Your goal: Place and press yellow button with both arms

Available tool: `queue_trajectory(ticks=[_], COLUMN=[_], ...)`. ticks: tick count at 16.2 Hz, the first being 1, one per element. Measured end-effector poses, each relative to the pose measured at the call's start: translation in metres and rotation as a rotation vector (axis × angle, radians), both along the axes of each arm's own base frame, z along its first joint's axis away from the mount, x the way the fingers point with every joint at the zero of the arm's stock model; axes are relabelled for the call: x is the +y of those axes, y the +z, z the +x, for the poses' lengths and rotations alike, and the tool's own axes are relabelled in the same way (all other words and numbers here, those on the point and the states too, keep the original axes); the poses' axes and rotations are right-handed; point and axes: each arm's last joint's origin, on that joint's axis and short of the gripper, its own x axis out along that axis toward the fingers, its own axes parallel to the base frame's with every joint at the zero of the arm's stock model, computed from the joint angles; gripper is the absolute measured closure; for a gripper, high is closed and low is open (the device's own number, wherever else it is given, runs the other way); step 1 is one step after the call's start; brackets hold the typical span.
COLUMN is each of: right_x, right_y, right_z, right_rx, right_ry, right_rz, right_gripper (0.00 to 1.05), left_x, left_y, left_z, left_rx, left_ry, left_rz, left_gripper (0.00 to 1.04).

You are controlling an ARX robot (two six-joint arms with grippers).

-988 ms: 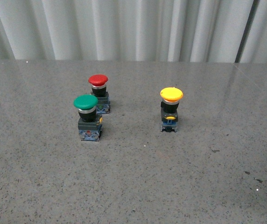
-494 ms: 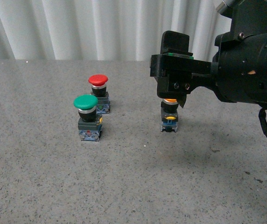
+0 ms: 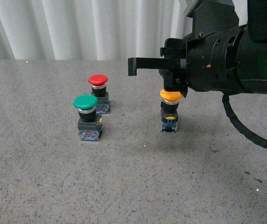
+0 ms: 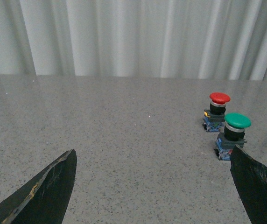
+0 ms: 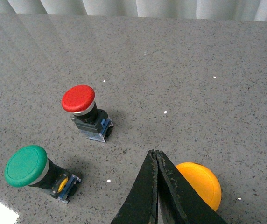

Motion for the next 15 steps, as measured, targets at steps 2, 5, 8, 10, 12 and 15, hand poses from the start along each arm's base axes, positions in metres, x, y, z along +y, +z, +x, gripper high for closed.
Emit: queue_trajectory(ticks=[2,5,8,10,12,15], right_x=[-0.002,-0.003,-0.004,-0.004,-0.004,-0.004], right_y=[-0.003,-0.008,-0.023,-0.024,-0.024,-0.025], right_z=[0.002,0.005,0.008,0.009,0.010,0.011], right_rx=[0.007,0.018,0.064,0.074,0.080,0.103], right_ry=[-0.005,-0.013,-0.024,-0.033,-0.035,-0.039], right_rz=[-0.008,-0.021,-0.062,-0.076,-0.085,-0.113], right_gripper=[1.03,1.03,1.03,1.03,1.03,1.03], left_x=[0.000,0.000,0.000,0.000,0.000,0.000], left_y=[0.000,0.000,0.000,0.000,0.000,0.000], left_z=[0.000,0.000,0.000,0.000,0.000,0.000], left_rx=[0.000,0.000,0.000,0.000,0.000,0.000], left_ry=[0.000,0.000,0.000,0.000,0.000,0.000], left_rz=[0.000,0.000,0.000,0.000,0.000,0.000], left_gripper=[0.07,0.07,0.07,0.07,0.07,0.07])
